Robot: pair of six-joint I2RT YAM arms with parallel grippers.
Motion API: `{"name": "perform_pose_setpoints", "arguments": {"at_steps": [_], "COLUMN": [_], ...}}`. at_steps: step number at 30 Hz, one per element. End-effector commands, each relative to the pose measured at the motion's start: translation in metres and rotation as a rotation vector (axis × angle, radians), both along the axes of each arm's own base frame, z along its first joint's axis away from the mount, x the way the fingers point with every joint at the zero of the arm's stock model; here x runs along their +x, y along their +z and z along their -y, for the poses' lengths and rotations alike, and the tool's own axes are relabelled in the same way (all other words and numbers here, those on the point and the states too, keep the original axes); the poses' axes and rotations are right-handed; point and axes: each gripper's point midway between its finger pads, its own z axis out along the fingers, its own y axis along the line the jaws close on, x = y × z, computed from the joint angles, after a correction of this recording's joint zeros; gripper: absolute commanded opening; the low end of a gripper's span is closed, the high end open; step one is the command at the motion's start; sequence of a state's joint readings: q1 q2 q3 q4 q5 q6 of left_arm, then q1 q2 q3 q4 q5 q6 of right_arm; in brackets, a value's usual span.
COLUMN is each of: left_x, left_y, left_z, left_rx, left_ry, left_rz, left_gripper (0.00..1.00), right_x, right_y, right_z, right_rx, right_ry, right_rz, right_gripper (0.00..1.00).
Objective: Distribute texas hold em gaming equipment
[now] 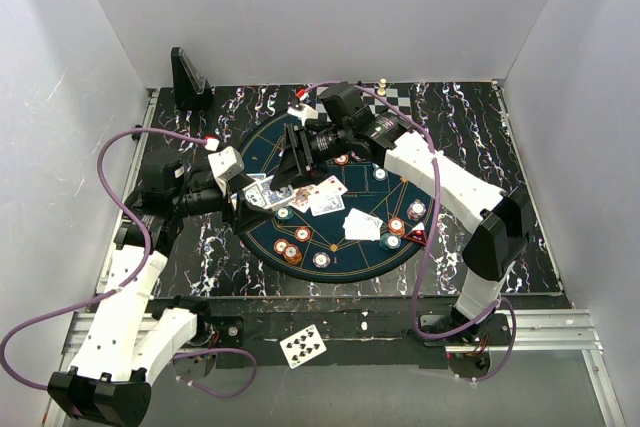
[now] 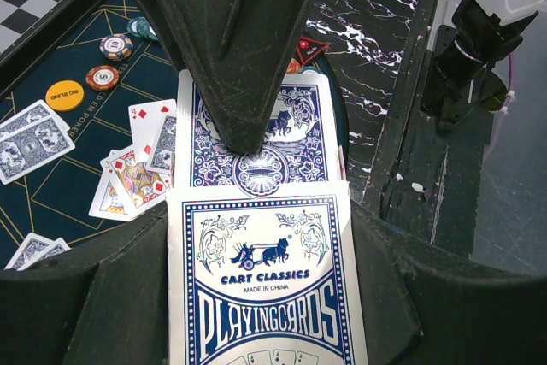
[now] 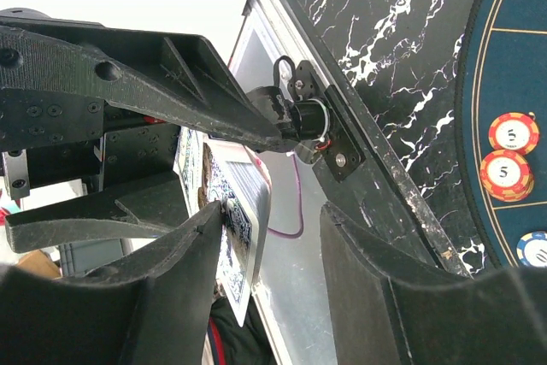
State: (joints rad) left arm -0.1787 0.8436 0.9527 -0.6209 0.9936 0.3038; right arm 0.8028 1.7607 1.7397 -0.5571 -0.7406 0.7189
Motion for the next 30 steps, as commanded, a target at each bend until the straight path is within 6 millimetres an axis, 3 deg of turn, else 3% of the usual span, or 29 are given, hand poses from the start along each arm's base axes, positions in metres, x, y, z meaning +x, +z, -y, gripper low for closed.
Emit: {"name": "perform_pose_setpoints", "arguments": {"at_steps": [1, 15, 30], "left_x": [-0.002, -0.002, -0.002], "left_y": [0.017, 0.019, 0.018], "left_z": [0.002, 0.002, 0.002], "left_rx": [-0.016, -0.019, -0.017], "left_ry": [-0.024, -0.025, -0.022], "left_rz": [0.055, 0.057, 0.057], "left_gripper": [0.00, 0.00, 0.00], "right_x": [-0.005, 0.001, 0.004], "right_y": [0.014, 0.010, 0.019], "right_z": [0.003, 0.035, 0.048], "right_rx": [0.048, 0.055, 0.058], "right_ry": [0.011, -0.073, -0.117], "right_rz": [0.015, -0.017, -0.009], "right_gripper": [0.56, 0.52, 0.42]}}
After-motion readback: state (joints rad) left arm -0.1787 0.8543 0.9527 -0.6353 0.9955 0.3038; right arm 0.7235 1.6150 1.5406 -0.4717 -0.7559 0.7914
